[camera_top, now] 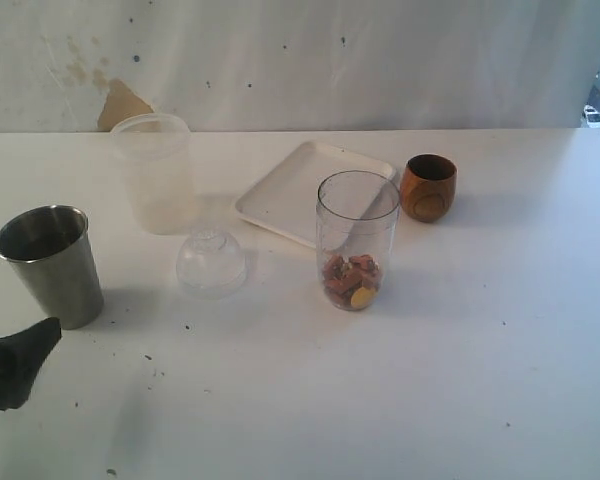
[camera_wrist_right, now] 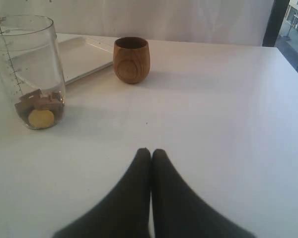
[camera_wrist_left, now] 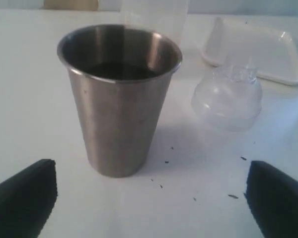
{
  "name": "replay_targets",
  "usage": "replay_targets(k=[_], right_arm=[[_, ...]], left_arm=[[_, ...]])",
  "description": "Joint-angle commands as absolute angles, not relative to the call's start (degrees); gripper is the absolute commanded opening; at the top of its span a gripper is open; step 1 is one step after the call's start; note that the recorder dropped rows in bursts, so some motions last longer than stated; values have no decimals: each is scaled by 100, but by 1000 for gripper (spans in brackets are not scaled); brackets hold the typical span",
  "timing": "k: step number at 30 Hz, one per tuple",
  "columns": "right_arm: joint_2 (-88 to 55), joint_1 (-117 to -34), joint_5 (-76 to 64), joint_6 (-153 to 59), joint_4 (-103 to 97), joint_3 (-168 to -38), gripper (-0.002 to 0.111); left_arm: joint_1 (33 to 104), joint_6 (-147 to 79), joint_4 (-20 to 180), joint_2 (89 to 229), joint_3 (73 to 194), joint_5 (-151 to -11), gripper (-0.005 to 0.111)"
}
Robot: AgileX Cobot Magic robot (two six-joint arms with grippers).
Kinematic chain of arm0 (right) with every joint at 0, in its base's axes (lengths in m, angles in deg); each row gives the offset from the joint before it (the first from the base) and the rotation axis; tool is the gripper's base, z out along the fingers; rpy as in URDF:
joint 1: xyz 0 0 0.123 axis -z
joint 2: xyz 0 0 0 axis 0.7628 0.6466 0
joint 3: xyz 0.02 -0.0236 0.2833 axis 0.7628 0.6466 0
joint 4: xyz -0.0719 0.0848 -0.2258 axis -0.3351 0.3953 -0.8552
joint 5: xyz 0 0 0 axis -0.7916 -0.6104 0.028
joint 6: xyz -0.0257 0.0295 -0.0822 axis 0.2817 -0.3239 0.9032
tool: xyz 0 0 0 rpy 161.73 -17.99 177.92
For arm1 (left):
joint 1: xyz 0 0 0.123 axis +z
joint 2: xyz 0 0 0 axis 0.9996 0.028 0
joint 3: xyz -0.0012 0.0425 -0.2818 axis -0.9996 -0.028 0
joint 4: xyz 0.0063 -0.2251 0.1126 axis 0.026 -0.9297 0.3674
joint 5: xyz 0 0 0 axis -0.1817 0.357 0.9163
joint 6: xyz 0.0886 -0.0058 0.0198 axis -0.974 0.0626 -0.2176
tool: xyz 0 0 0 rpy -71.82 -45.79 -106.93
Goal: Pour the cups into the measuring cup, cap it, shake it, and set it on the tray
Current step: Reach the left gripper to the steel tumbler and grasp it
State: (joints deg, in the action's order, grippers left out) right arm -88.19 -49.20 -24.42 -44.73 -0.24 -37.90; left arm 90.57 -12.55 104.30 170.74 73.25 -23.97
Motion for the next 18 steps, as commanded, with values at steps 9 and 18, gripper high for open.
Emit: replay_targets(k=[9,18], right_arm=[[-8845,-4887,-2392,-4492,-29,-3776,0],[-8845,-4887,-2392,-4492,-29,-3776,0]], left_arm=[[9034,-1517,10324,19076,8480,-1566,97],[9034,-1558,10312,19992,9287,-1475,97]])
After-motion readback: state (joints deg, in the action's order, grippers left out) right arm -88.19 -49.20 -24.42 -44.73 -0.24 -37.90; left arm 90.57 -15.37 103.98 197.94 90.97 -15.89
